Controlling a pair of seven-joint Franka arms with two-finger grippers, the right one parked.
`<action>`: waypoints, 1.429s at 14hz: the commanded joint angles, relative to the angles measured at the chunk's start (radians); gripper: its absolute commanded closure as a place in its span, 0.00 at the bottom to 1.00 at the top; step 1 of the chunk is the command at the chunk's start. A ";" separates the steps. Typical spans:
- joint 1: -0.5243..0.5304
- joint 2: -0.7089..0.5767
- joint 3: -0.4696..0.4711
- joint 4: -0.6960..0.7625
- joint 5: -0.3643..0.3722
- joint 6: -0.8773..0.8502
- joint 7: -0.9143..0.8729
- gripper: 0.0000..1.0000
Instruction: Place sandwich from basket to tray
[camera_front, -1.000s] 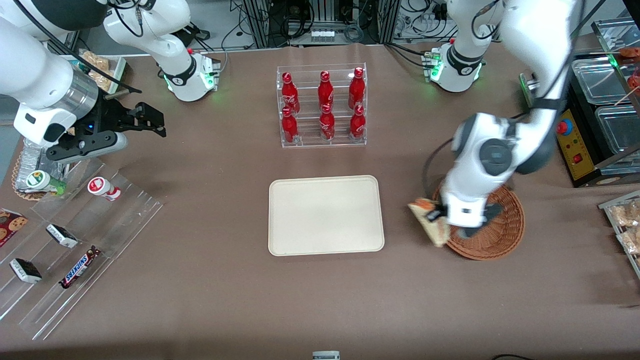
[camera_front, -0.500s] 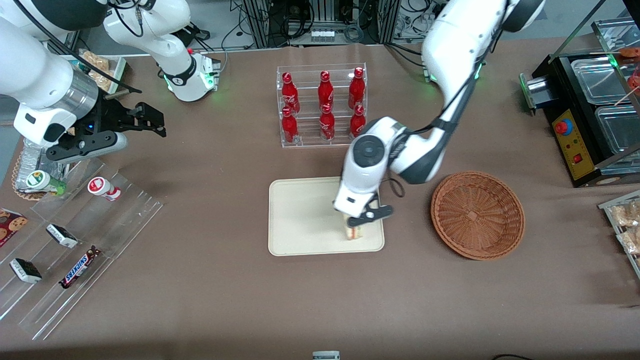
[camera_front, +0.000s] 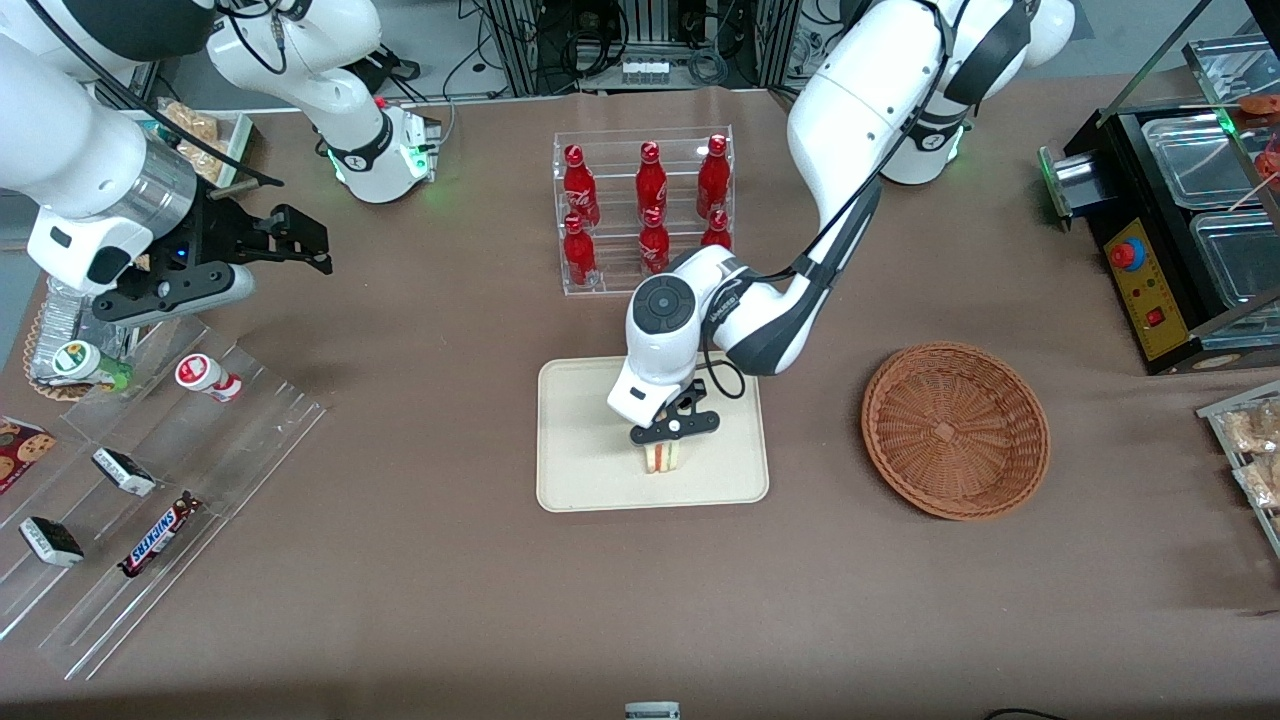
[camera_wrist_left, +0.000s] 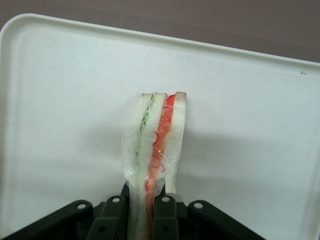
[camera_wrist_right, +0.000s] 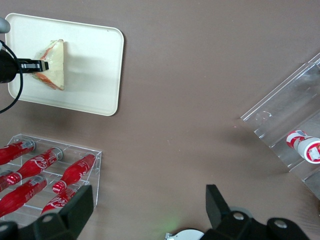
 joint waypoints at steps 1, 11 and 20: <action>-0.029 0.011 0.012 0.025 0.045 0.010 -0.020 0.00; 0.121 -0.406 0.009 -0.004 -0.025 -0.384 0.200 0.00; 0.480 -0.610 0.009 -0.121 -0.097 -0.612 0.729 0.00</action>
